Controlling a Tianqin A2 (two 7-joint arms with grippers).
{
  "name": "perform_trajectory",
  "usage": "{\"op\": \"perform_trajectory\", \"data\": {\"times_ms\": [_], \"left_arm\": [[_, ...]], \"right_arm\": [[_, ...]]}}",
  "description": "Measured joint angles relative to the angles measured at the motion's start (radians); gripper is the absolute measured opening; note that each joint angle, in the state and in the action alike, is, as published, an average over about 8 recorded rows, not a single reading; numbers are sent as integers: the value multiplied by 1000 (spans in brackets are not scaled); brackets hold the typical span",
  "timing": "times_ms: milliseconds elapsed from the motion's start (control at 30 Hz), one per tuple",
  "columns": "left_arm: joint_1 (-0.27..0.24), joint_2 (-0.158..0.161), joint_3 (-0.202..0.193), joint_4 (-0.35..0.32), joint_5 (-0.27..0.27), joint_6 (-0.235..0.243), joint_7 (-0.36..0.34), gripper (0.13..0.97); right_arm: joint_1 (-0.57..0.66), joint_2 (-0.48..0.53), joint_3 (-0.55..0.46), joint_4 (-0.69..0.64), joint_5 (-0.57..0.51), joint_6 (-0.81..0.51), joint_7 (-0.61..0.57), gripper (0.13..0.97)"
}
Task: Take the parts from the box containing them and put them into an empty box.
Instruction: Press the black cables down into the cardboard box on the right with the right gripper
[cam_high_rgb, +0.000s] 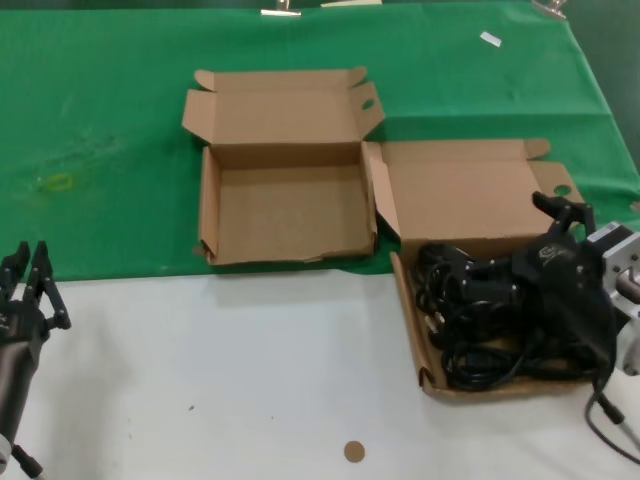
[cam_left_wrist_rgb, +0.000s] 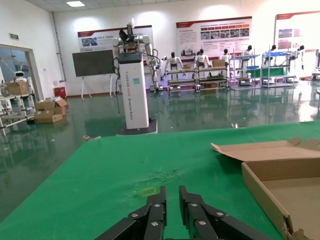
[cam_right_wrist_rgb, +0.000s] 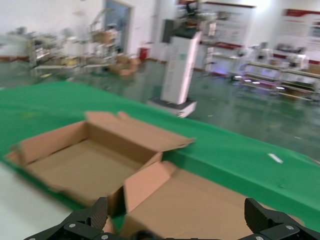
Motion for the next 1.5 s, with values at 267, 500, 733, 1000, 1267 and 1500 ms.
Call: {"op": "perform_trajectory", "data": {"times_ms": [267,500,733,1000,1267,1500], "left_arm": [[0,0,0,0,0,0,0,194],[0,0,0,0,0,0,0,155],[0,0,0,0,0,0,0,144],[0,0,0,0,0,0,-1,144],[0,0,0,0,0,0,0,144],[0,0,0,0,0,0,0,144]], "right_arm": [[45,141,-57,13,-65,-135,60,966],[77,229,-56,7,-133,-294,75,966],[110,289,-41,-13,-192,-466,42,966],[175,325,-37,-53,-268,-644,-1,962],[267,310,-53,-115,-348,-779,-36,957],[359,259,-81,-192,-425,-867,-76,902]]}}
